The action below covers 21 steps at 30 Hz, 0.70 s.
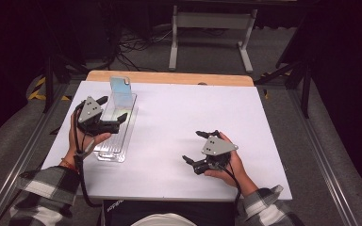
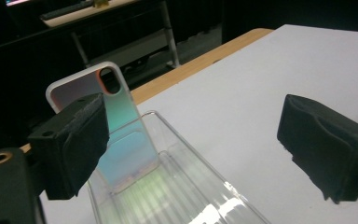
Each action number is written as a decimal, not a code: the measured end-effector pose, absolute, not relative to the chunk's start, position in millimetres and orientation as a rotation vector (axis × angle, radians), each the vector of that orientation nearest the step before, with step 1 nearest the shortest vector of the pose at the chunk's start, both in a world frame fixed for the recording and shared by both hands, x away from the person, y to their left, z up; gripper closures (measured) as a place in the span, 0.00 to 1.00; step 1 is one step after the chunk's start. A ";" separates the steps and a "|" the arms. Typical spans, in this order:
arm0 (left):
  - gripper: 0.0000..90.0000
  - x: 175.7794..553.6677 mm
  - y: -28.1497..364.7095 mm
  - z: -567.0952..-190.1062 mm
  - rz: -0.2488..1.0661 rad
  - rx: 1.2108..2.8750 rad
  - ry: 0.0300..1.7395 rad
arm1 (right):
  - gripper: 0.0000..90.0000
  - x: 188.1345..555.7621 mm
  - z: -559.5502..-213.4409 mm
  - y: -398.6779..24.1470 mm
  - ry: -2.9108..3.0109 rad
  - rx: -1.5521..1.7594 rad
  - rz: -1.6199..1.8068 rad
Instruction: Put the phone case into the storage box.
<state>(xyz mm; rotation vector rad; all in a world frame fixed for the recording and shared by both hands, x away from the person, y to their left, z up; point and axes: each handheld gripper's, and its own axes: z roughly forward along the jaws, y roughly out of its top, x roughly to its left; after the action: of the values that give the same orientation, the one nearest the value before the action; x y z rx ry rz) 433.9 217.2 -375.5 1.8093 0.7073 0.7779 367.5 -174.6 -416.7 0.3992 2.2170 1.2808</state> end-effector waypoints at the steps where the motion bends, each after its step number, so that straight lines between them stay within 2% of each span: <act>1: 0.10 432.5 216.9 -375.1 0.775 1.810 0.701 | 0.09 367.4 -416.1 -175.0 2.213 0.402 1.286; 9: 0.04 421.9 212.7 -372.8 0.766 1.801 0.640 | 0.09 366.0 -412.7 -177.1 2.188 0.409 1.288; 21: 0.03 410.1 206.1 -371.2 0.742 1.794 0.586 | 0.09 364.1 -407.4 -181.5 2.158 0.424 1.296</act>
<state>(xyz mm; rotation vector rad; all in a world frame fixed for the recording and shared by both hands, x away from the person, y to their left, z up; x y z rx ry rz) 410.1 206.1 -371.2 1.7937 0.5863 0.7417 364.1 -181.5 -407.4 0.4241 2.1581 1.2961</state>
